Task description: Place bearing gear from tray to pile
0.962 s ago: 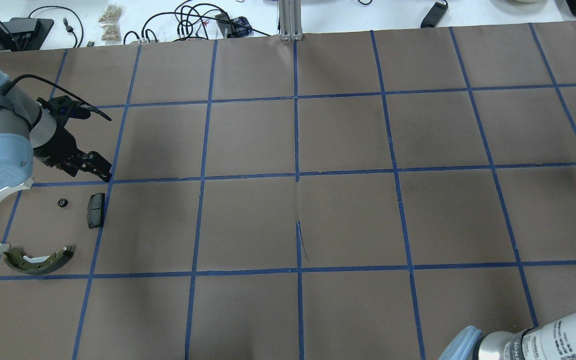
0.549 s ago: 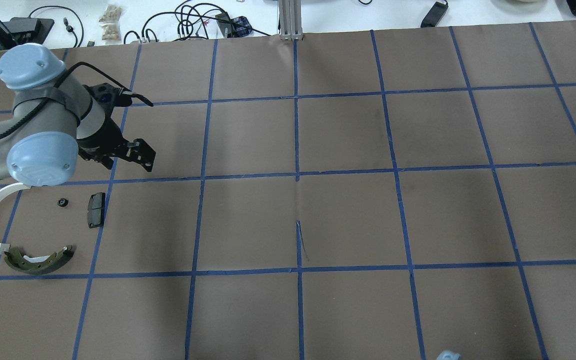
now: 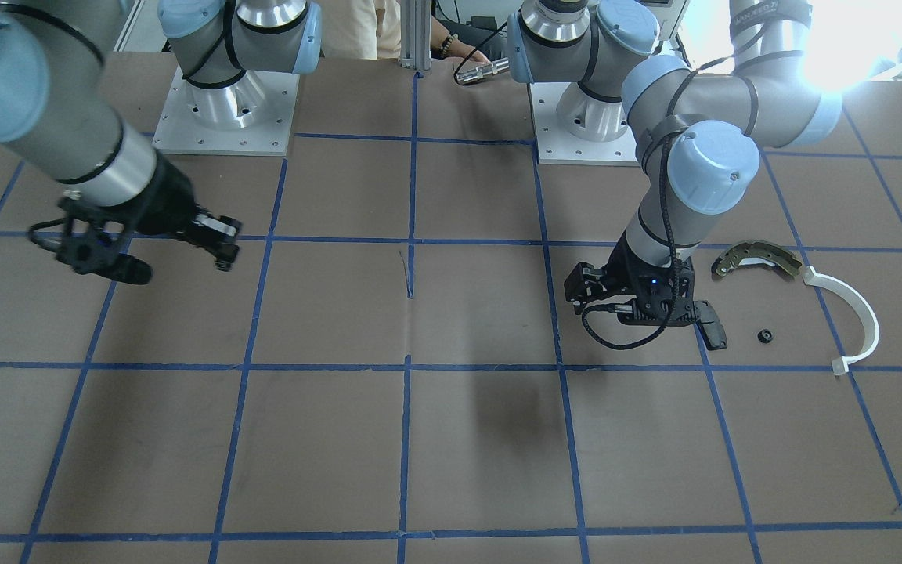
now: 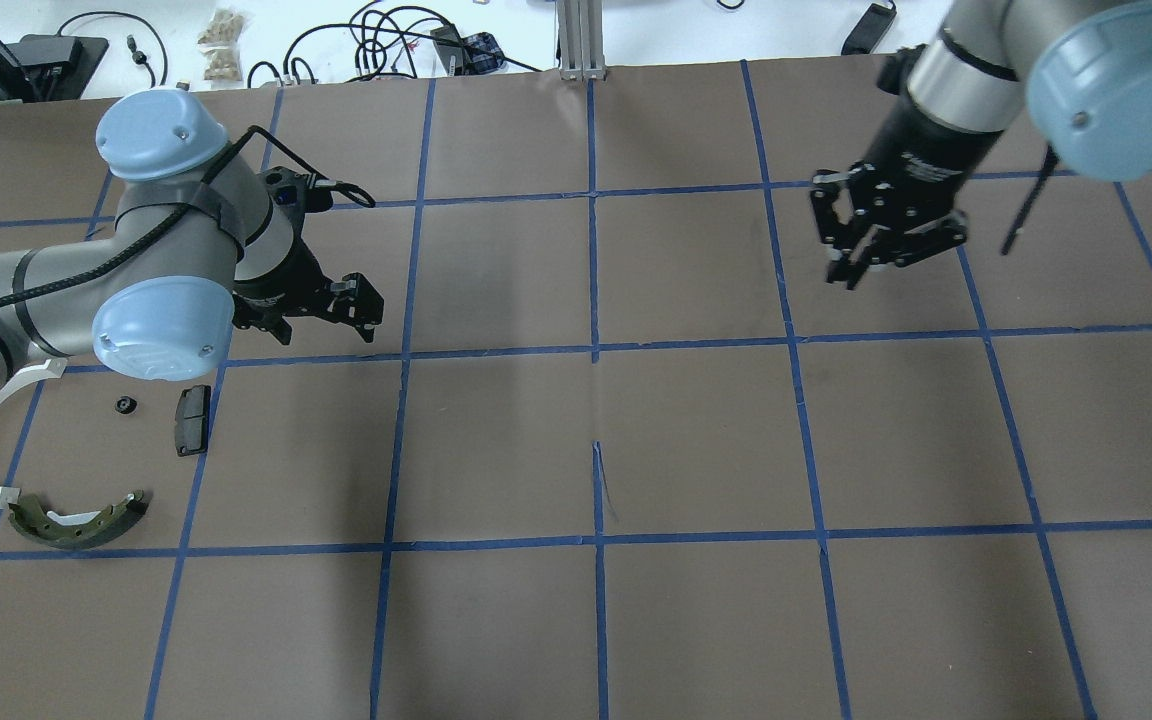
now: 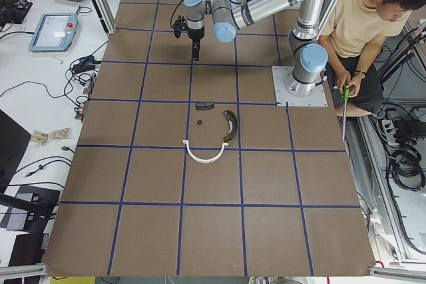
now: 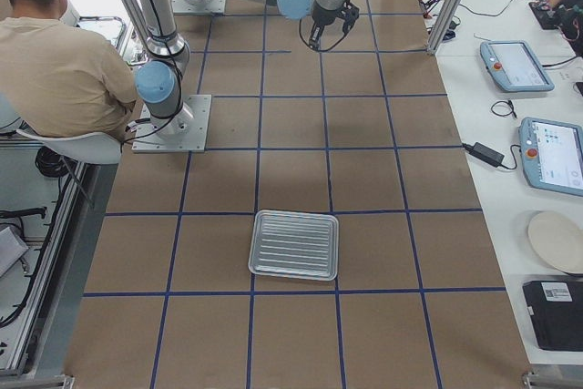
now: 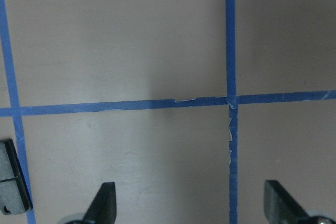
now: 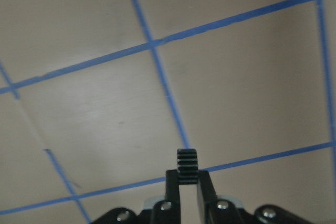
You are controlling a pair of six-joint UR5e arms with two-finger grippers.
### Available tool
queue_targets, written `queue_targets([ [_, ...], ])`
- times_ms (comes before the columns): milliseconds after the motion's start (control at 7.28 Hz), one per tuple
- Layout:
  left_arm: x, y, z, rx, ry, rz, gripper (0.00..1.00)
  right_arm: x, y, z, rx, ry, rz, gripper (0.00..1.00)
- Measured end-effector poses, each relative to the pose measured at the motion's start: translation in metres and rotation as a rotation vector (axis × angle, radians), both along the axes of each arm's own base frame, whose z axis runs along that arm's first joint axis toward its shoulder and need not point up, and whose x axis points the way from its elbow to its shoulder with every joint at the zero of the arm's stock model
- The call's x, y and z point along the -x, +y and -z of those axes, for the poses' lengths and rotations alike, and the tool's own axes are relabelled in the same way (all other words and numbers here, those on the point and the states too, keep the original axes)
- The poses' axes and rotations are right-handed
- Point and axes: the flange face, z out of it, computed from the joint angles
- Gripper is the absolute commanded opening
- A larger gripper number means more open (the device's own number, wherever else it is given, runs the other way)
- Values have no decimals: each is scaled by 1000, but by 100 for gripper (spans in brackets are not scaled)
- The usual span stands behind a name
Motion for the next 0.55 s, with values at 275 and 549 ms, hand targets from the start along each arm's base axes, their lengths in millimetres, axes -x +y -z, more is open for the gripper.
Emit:
queue_targets([
  [275,10,0,-4,13,0,-5,100,-96,-13,39,21,-101,37,6],
  [549,15,1,-14,34,19,-4,100,-159,-22,100,10,-157,-13,99],
])
